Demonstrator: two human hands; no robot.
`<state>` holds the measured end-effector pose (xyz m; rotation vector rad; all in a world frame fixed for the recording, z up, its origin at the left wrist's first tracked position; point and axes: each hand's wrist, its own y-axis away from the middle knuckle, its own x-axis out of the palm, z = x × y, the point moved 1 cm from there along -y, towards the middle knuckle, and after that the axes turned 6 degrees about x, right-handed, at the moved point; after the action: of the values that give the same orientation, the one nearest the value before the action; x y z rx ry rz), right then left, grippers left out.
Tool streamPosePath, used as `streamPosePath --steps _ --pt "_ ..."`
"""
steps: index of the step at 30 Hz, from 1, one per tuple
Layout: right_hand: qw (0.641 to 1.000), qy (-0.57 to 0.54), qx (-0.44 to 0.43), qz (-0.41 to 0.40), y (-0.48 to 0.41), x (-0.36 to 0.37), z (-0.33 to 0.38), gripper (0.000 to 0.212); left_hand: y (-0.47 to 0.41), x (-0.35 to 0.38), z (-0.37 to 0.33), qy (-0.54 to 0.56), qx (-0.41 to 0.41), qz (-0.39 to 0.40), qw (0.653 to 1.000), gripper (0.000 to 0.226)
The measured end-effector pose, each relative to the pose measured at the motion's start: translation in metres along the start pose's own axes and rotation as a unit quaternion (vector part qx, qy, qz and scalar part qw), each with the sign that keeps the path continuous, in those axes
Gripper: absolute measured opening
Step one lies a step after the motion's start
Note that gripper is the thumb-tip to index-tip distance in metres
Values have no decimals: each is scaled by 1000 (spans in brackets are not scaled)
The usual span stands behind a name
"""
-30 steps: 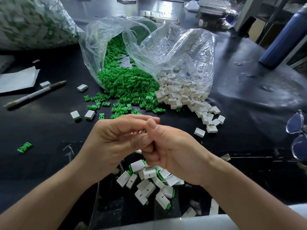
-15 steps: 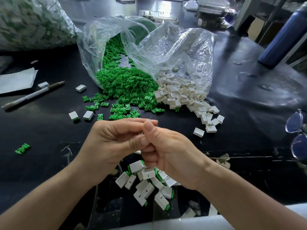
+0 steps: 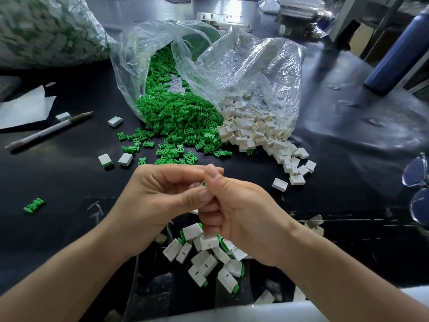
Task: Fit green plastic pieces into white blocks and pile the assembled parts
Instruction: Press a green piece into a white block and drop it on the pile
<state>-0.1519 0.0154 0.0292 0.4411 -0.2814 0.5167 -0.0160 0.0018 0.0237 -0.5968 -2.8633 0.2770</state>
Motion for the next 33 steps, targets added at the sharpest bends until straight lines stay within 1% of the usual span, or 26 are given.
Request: streamPosePath --steps 2,4,7,12,15,16,18,20,22,24,25,26,27,28,29,30,31,33 --pt "1000 8 14 -10 0 -1 -1 34 0 2 -1 -22 11 -7 1000 32" --pt "999 14 24 -17 -1 0 -2 36 1 4 -2 -27 3 -24 999 27" --pt "999 15 32 -23 -1 1 -3 39 2 7 -5 -33 -12 -42 998 27" --pt "999 -4 27 -30 -1 3 -3 32 2 8 -6 -45 -19 -55 997 28" --pt "999 -9 39 -8 -1 1 -1 36 1 8 -6 -41 -27 -54 997 28" --pt "999 -12 45 7 -1 0 0 41 1 8 -7 -32 -29 -50 998 27" --pt "997 -25 56 40 -2 -2 4 60 -1 7 -7 -13 -36 -48 998 25" --pt "995 -47 60 64 -2 -3 6 74 -1 5 -6 -2 -37 -52 998 25" --pt "995 -55 47 70 -2 -4 5 67 0 3 -6 4 -39 -43 998 30" --pt "996 -51 38 61 -2 -6 4 59 0 1 -5 21 -52 -33 998 42" --pt "997 -44 36 57 -2 -7 4 57 1 0 -5 33 -62 -35 997 44" --pt "997 -35 34 53 -2 -7 4 52 0 0 -4 44 -70 -40 996 43" --pt "998 -23 30 49 -2 -7 4 51 0 0 -4 50 -75 -44 995 36" --pt "999 -10 26 44 -2 -7 4 56 0 0 -4 53 -79 -47 994 28" --pt "999 5 21 41 -2 -7 4 64 0 1 -3 53 -82 -46 994 26" --pt "999 18 17 37 -2 -7 5 75 -1 1 -3 54 -83 -42 994 28" --pt "999 30 11 35 -2 -7 4 81 -1 1 -3 54 -84 -39 994 30" --pt "998 49 -2 32 -2 -9 3 81 -1 0 -2 52 -83 -39 994 33"
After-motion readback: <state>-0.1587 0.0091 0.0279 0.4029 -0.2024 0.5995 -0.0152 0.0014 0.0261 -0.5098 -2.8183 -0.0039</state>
